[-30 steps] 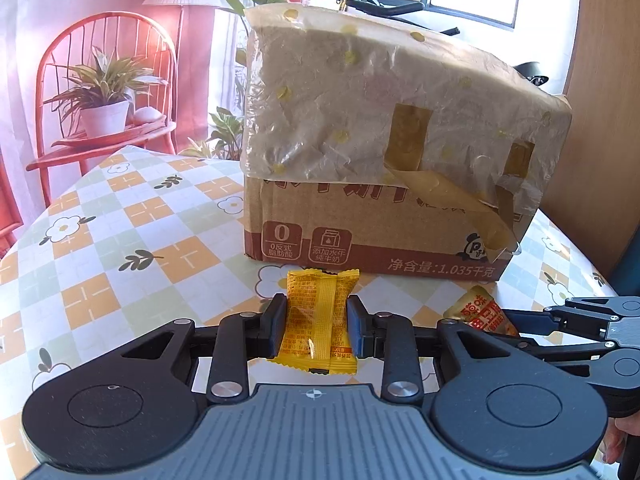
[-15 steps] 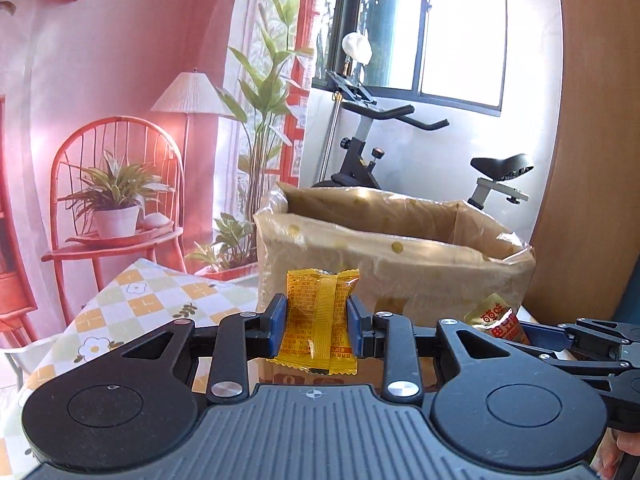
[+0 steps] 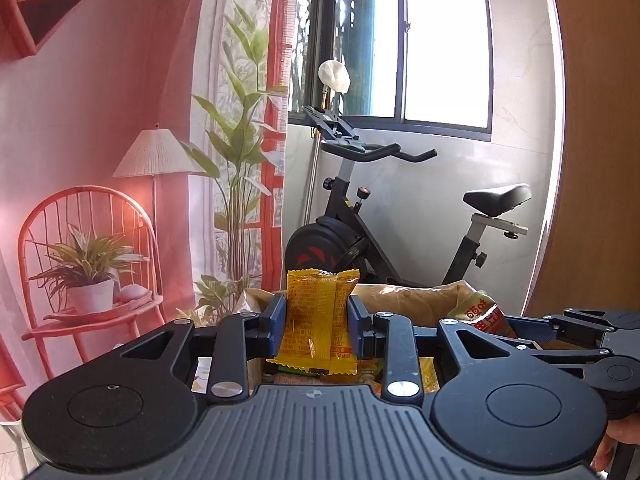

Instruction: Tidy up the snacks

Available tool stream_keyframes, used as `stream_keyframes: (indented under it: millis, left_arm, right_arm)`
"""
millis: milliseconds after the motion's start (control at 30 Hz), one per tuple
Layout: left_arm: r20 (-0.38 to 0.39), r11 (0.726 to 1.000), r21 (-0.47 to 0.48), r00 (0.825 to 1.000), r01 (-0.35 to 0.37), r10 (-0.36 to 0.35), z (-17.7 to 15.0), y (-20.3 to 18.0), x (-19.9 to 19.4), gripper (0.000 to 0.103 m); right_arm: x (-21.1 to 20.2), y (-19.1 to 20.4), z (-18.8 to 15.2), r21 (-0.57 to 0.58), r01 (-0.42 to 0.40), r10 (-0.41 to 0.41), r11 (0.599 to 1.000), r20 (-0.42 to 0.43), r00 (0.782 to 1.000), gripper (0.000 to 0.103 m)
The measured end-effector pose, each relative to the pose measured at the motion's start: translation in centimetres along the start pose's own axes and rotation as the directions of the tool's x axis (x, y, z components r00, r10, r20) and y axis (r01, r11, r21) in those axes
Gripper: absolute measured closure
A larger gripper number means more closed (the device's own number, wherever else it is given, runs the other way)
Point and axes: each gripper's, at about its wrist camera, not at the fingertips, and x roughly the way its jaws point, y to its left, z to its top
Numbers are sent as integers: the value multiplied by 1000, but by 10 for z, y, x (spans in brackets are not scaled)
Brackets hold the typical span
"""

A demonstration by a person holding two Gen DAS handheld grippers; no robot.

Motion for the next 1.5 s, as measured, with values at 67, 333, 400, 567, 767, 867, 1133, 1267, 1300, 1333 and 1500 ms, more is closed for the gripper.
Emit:
stream_keyframes:
  millis: [67,333,400,567,767,867,1133,1267,1300,1333,1500]
  left_arm:
    - [-29,999,28,999,-17,18,6,-4,25,69]
    - [-132,999,11,990,-48,49,-5,-3,81,66]
    - [-148,999,12,988,-52,53,-9,-1,86,64]
    - [-152,999,10,987,-43,44,-14,6,86,34]
    - [-134,999,33,990,-39,43,-7,6,72,14]
    - [-121,996,61,990,-71,78,-1,2,61,12]
    - [-92,992,55,989,-109,114,13,3,19,11]
    - [-85,992,10,988,-128,128,23,9,-7,8]
    - [-85,990,2,986,-141,141,25,10,-13,8]
    - [-82,988,-3,985,-154,154,27,10,-18,8]
    - [-48,987,-4,985,-164,163,33,11,-44,7]
  right_arm:
    - [22,-8,3,13,26,-26,1000,-39,999,65]
    - [66,-20,0,25,68,-64,997,-147,987,63]
    - [71,-22,-1,30,78,-72,996,-164,984,61]
    - [74,-25,-2,52,103,-91,993,-197,976,51]
    - [63,-22,4,64,112,-98,992,-193,976,19]
    - [53,-19,11,74,120,-105,990,-175,979,11]
    - [16,-3,32,68,155,-146,986,-124,982,5]
    - [-11,6,40,64,152,-147,986,-78,986,4]
    - [-18,8,41,66,156,-152,985,-67,986,4]
    - [-24,9,43,70,158,-154,985,-56,986,4]
    - [-50,16,44,98,164,-163,982,-16,987,4]
